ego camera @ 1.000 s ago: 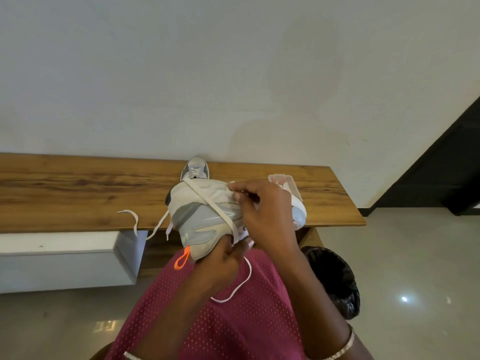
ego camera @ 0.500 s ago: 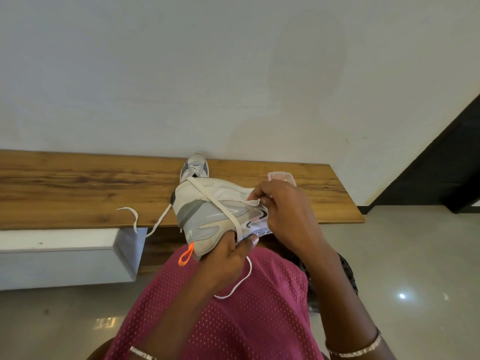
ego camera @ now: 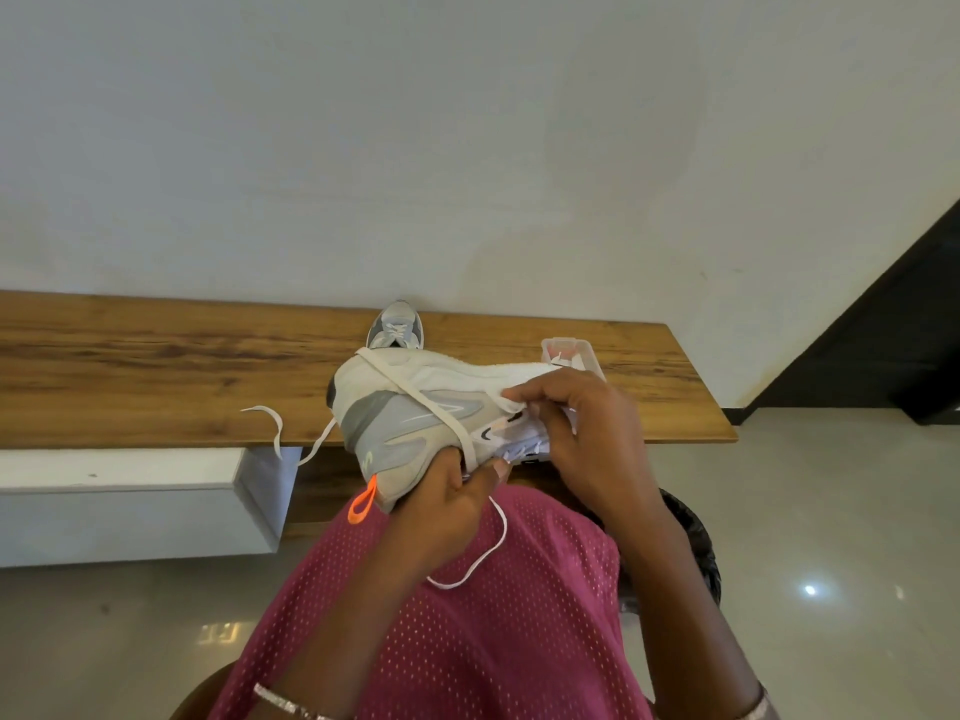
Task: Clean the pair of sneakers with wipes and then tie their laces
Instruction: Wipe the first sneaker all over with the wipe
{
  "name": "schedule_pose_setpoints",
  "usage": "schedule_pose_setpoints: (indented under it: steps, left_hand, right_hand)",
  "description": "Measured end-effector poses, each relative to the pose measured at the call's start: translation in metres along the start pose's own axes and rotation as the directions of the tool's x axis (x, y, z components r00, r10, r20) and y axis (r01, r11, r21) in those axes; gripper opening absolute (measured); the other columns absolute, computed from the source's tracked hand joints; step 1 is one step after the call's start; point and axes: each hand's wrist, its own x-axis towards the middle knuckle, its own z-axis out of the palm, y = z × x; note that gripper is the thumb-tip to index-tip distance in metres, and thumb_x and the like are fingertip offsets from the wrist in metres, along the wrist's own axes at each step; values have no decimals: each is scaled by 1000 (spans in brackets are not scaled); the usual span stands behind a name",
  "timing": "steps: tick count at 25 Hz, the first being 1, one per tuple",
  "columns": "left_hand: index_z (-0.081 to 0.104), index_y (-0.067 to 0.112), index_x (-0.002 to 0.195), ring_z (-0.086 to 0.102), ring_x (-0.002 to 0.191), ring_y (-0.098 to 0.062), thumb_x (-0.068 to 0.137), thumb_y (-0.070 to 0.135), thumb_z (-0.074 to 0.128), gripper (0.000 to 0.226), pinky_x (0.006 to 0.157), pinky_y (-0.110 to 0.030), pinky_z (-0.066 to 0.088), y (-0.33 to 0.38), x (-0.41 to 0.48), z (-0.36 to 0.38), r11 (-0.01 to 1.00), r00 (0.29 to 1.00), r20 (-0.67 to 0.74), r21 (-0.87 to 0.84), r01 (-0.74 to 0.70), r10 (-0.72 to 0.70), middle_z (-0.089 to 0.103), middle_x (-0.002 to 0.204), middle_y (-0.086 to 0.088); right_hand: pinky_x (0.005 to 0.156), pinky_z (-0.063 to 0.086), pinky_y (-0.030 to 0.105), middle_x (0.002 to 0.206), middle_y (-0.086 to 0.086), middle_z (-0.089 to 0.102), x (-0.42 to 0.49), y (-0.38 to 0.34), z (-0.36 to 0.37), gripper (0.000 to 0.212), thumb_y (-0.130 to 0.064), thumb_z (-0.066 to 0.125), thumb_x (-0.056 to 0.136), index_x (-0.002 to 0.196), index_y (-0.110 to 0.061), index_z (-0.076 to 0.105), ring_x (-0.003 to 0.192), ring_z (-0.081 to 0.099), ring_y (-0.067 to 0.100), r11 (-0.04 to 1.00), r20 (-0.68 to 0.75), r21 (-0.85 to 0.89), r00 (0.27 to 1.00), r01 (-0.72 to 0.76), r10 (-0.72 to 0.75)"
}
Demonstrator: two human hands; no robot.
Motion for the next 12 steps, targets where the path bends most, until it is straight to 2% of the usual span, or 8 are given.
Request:
schedule_pose_setpoints:
  steps: [2,4,6,8,10,12]
  left_hand:
    - [38,16,64,39,54,1,92,33,69,45,67,-38,39,-2,3,0,1000,1000,-11,-13,-15,15,38,58,9]
    - [54,13,78,51,74,-6,86,50,66,40,79,-50,48,-3,5,0,997,997,-3,-21,-72,71,57,74,-6]
    - [62,18,93,56,92,-17,73,57,60,43,90,-56,48,-4,2,1,990,998,1,-124,-66,67,63,92,-12]
    - [60,24,92,58,92,-25,65,56,60,42,90,-56,49,-2,-1,-2,970,999,-9,-237,-43,42,62,95,-16]
    - [65,22,98,64,95,-31,72,54,63,42,93,-52,51,-3,2,-6,976,996,-4,-201,-85,86,68,99,-17]
    - [67,21,117,63,113,-21,84,44,65,41,104,-46,48,-3,7,-9,980,994,5,-167,-103,106,71,115,-4]
  right_hand:
    - [82,54,25,96,-9,73,-6,5,3,32,5,63,86,100,-19,78,92,64,5,998,-79,-48,997,-31,27]
    - [82,55,27,97,-4,74,-12,-6,17,31,5,64,84,102,-16,78,93,64,12,993,-140,-120,990,-7,-10]
    - [88,44,12,97,1,74,-21,-28,36,29,0,59,84,101,-12,78,94,61,12,992,-206,-114,976,52,-75]
    - [92,34,4,97,6,74,-29,-42,48,33,-10,49,84,100,-7,77,97,54,11,990,-257,-77,957,120,-136]
    - [89,40,10,100,6,74,-30,-34,47,33,-11,49,84,102,-6,77,100,54,13,982,-265,-127,949,140,-170]
    - [80,53,26,100,6,74,-25,-10,39,29,2,59,80,102,-5,77,98,60,20,971,-307,-231,942,67,-138]
